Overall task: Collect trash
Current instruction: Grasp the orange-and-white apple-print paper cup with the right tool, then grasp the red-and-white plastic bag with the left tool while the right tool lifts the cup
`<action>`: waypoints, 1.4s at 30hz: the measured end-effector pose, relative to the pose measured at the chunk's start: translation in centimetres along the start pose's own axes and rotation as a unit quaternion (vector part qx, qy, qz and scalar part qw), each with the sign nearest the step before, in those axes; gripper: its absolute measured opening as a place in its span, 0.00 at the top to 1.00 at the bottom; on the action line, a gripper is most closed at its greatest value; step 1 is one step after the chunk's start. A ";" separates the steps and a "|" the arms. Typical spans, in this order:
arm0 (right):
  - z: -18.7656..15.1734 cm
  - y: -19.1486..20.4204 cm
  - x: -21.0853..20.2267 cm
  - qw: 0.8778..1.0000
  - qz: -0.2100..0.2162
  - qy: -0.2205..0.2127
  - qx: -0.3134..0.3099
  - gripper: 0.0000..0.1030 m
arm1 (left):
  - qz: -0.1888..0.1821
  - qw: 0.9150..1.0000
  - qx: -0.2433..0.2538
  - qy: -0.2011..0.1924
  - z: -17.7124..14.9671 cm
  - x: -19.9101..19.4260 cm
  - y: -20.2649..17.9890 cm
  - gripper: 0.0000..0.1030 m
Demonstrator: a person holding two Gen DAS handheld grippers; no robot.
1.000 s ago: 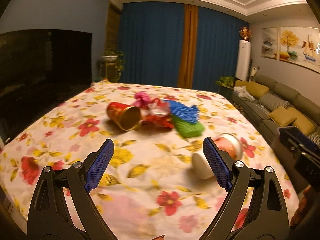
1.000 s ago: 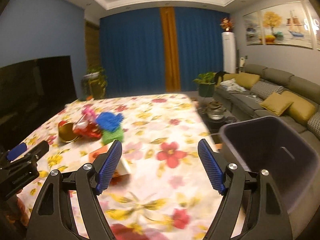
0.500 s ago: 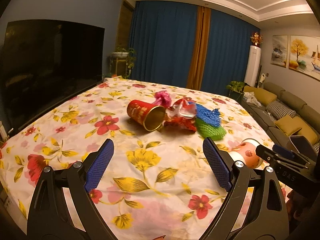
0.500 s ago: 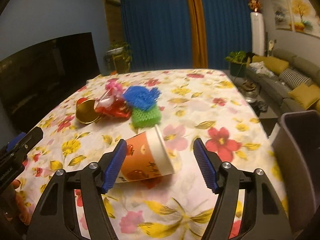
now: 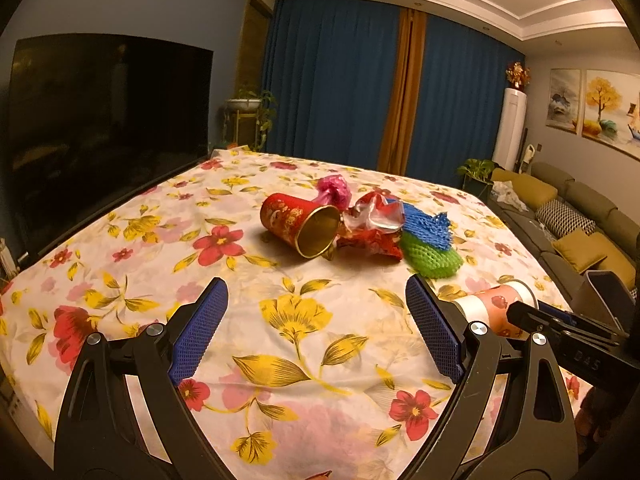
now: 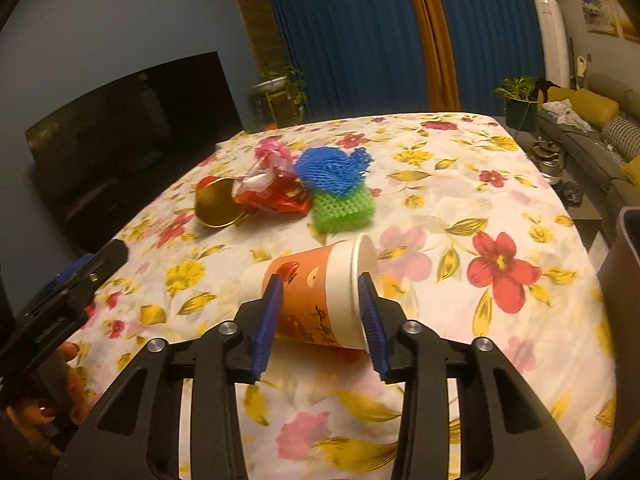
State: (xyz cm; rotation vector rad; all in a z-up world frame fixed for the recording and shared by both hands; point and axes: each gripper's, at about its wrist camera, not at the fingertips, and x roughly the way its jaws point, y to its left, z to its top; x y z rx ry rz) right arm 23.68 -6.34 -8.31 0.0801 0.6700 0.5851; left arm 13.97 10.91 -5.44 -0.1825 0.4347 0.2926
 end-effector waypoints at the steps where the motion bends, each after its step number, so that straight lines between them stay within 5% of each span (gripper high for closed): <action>1: -0.1 0.1 -0.2 1.000 0.006 -0.001 0.000 0.68 | 0.000 1.000 0.000 0.000 0.0 0.0 0.0 0.14; 13: -0.2 1.9 -1.3 0.999 0.030 -0.014 -0.021 0.96 | -0.009 1.000 0.000 0.002 0.8 0.8 0.2 0.14; 21: 0.5 2.6 -2.6 0.998 0.008 -0.050 -0.036 0.96 | -0.036 0.999 -0.001 -0.008 3.7 2.2 -1.0 0.14; 29: 1.8 1.5 -4.4 0.991 -0.075 -0.099 -0.039 0.96 | -0.064 0.997 0.030 -0.012 5.8 5.7 -4.4 0.18; 42: 3.9 -1.7 -4.6 0.987 -0.103 -0.121 -0.020 0.96 | -0.062 0.994 0.064 0.069 6.3 14.6 -7.5 0.62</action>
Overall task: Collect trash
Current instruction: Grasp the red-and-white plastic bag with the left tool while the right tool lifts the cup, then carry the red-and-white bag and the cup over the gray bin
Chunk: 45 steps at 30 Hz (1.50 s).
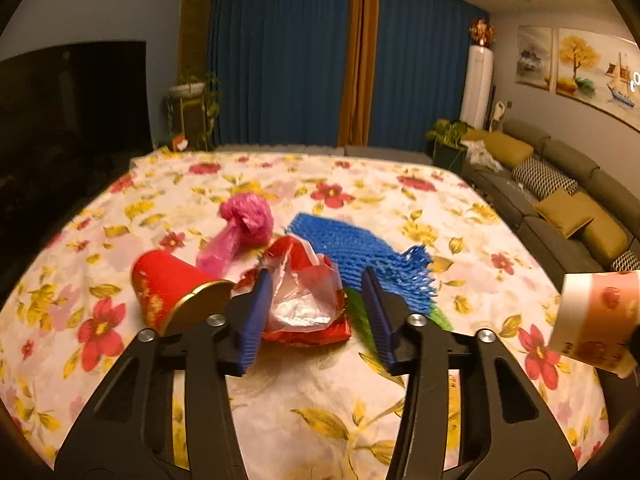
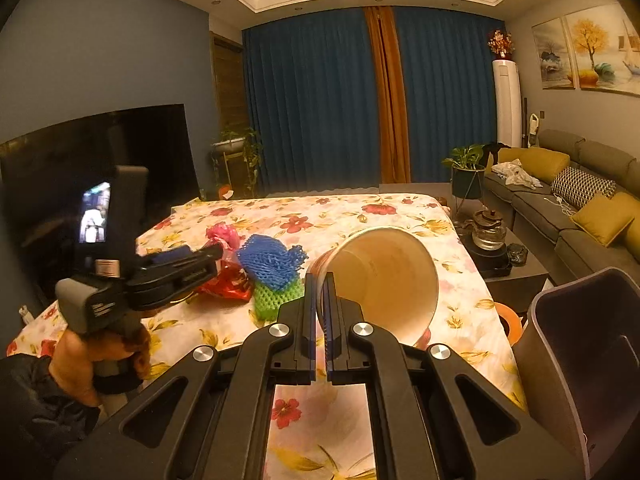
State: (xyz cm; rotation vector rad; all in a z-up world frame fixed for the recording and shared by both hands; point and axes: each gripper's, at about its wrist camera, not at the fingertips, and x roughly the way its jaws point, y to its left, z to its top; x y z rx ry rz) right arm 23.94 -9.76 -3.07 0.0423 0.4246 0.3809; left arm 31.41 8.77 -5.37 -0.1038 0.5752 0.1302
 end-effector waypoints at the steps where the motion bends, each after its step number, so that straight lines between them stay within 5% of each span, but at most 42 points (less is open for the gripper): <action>1: 0.1 -0.1 0.1 1.000 0.000 0.001 0.001 0.96 | -0.001 1.000 -0.001 0.007 -0.1 0.5 0.1 0.66; 4: 0.2 -0.6 0.6 1.000 -0.002 0.002 0.002 0.96 | -0.004 1.000 -0.003 0.029 -0.4 1.8 0.2 0.85; 10: -0.1 -0.6 0.7 1.000 -0.003 0.005 0.005 0.96 | -0.018 1.000 -0.003 0.023 -0.7 1.4 0.4 0.97; 19: -0.1 -0.5 -0.7 1.000 -0.004 -0.004 0.008 0.96 | -0.068 0.997 -0.026 -0.025 -1.2 -5.0 1.5 1.00; 31: -0.1 -0.5 -4.0 1.000 -0.010 -0.026 0.005 0.96 | -0.052 0.995 -0.040 -0.075 -4.3 -13.2 2.9 1.00; 45: -0.4 -3.3 -9.5 0.997 -0.057 -0.052 0.009 0.96 | -0.124 0.989 0.001 -0.085 -4.7 -16.5 -5.0 1.00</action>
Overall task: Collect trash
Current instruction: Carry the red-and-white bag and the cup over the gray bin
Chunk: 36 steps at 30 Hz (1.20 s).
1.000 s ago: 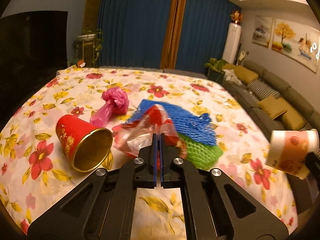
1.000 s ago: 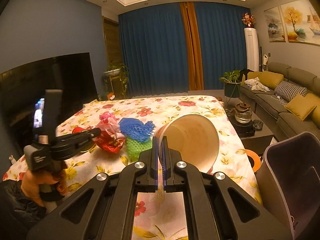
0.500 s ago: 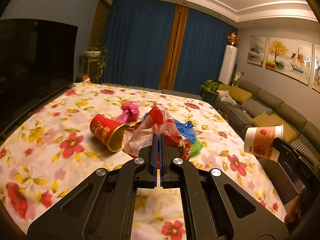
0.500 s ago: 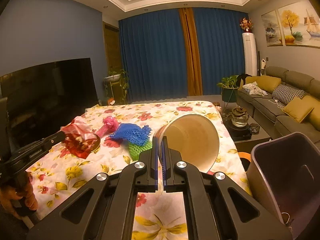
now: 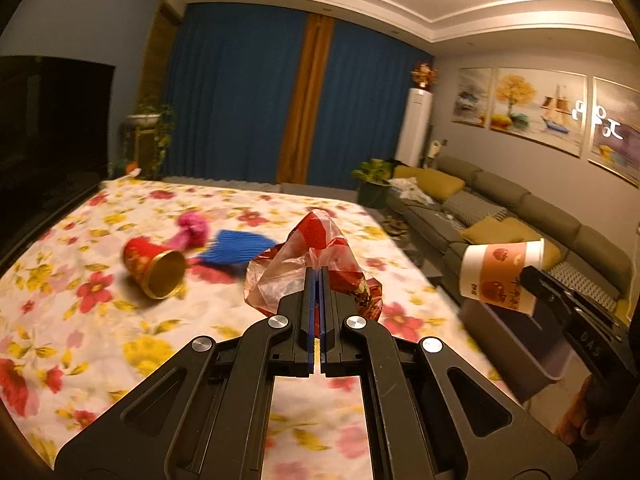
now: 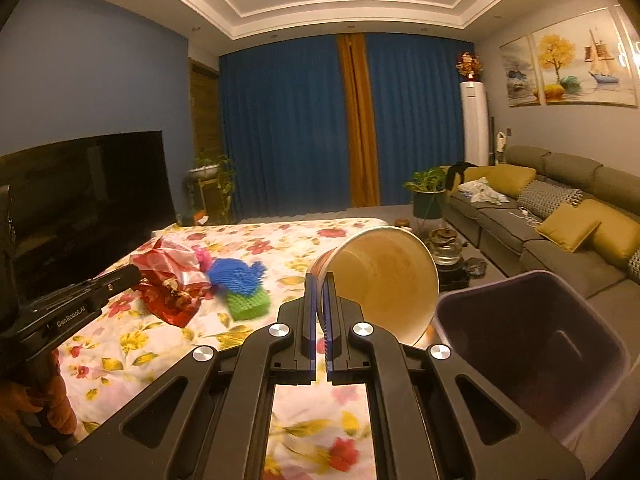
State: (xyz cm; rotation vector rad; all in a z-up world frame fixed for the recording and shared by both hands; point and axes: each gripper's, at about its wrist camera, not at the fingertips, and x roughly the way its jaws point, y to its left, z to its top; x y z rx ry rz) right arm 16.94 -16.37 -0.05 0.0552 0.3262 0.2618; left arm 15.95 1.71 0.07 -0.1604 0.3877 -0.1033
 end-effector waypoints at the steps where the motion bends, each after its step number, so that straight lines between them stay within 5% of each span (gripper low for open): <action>1: 0.0 -0.5 -0.4 1.000 -0.006 -0.002 0.000 0.96 | -0.008 1.000 0.004 0.001 0.0 0.1 -1.0 1.00; 20: -0.8 -9.6 -4.4 0.994 -0.101 -0.029 0.036 0.96 | -0.111 0.992 0.067 0.007 -0.5 2.6 -13.4 1.00; 36: -2.2 -12.9 -5.5 0.986 -0.152 -0.037 0.058 0.96 | -0.166 0.980 0.106 0.027 -2.5 5.6 -20.8 1.00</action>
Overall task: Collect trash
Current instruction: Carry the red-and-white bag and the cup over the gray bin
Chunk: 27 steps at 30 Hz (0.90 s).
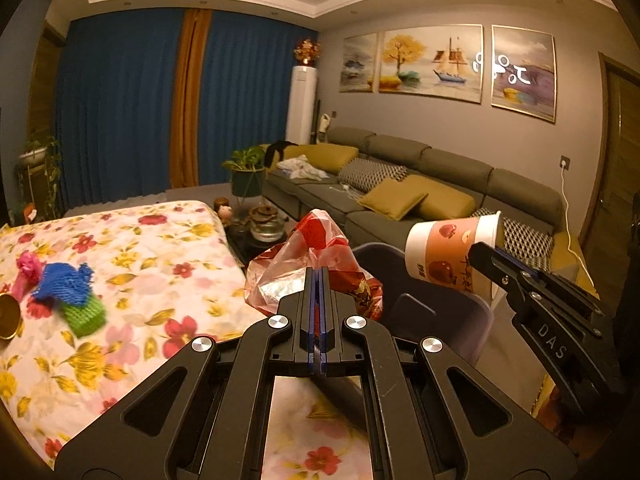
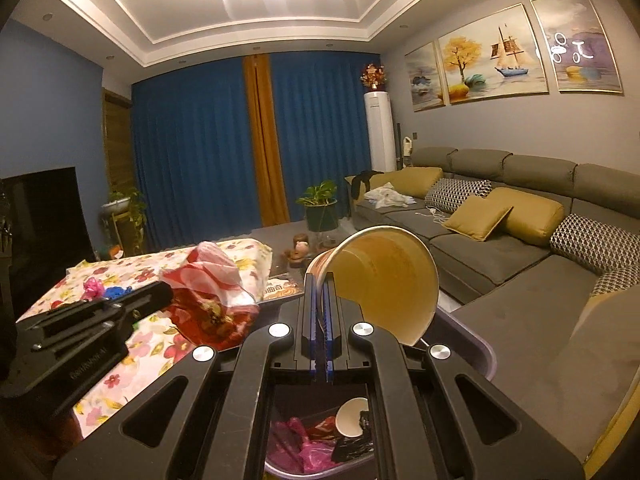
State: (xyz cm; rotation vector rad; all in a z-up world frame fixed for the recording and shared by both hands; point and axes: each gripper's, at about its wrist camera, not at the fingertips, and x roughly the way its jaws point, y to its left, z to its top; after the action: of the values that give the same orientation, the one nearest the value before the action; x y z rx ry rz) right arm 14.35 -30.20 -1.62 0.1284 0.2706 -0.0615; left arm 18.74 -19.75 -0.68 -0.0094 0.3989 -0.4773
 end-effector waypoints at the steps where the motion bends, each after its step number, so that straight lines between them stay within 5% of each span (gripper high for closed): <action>1: -0.1 -0.2 0.0 1.000 -0.001 0.000 0.002 0.96 | 0.000 1.000 0.001 0.002 -0.1 0.3 -0.3 1.00; 27: -0.1 -1.1 0.5 1.000 -0.006 0.007 0.018 0.96 | -0.030 0.999 0.013 0.030 -1.0 4.6 -1.8 0.99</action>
State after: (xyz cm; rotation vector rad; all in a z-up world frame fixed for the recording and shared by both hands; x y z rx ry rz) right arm 14.68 -31.28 -1.94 0.1624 0.2839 -0.0775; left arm 21.34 -23.38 -3.10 0.0179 0.4530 -0.5429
